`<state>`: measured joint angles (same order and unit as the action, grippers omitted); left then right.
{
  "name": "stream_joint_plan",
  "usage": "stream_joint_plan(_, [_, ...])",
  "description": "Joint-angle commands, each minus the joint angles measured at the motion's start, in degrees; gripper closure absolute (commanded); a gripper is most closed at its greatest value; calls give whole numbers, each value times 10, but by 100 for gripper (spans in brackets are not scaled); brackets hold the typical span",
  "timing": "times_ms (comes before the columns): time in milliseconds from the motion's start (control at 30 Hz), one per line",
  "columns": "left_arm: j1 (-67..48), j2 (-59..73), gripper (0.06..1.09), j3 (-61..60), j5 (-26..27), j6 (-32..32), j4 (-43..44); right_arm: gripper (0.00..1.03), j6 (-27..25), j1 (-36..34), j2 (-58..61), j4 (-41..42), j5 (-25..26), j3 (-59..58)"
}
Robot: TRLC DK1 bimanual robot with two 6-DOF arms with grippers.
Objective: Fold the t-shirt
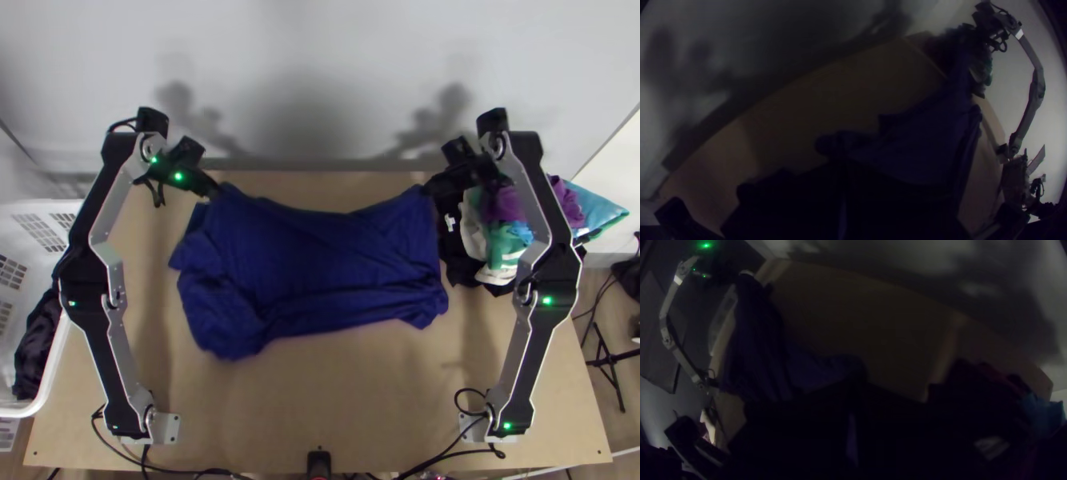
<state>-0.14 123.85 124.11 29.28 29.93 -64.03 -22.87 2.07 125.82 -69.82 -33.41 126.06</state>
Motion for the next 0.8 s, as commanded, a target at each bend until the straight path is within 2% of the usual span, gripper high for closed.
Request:
stream_joint_plan(0, [1, 22, 105, 32, -42, -19, 35, 100, 38, -35, 17, 18, 19, 31])
stream_joint_plan(33, [5, 3, 105, 35, -41, -26, 39, 100, 49, -44, 0, 30, -8, 34])
stream_joint_plan(100, [22, -30, 105, 37, -29, -42, 59, 100, 78, -52, -27, 52, -25, 43])
stream_joint_plan(167, [37, -48, 105, 37, -29, -53, 75, 100, 76, -51, -36, 52, -41, 45])
stream_joint_plan(267, [44, -41, 105, 22, -28, -54, 70, 100, 62, -41, -29, 43, -40, 13])
stream_joint_plan(367, [23, -28, 105, 2, -19, -23, 27, 100, 46, -27, -24, 19, -40, -13])
stream_joint_plan(467, [6, -30, 105, -13, -19, -14, 25, 100, 39, -13, -25, 6, -40, -20])
stream_joint_plan(633, [12, -28, 105, 64, -19, -51, 57, 100, 48, 4, -18, 7, -40, 59])
stream_joint_plan(700, [23, -47, 105, 70, -22, -97, 134, 100, 70, 5, -27, 44, -39, 105])
stream_joint_plan(767, [31, -71, 105, 72, -34, -140, 198, 100, 125, 4, -67, 146, -26, 106])
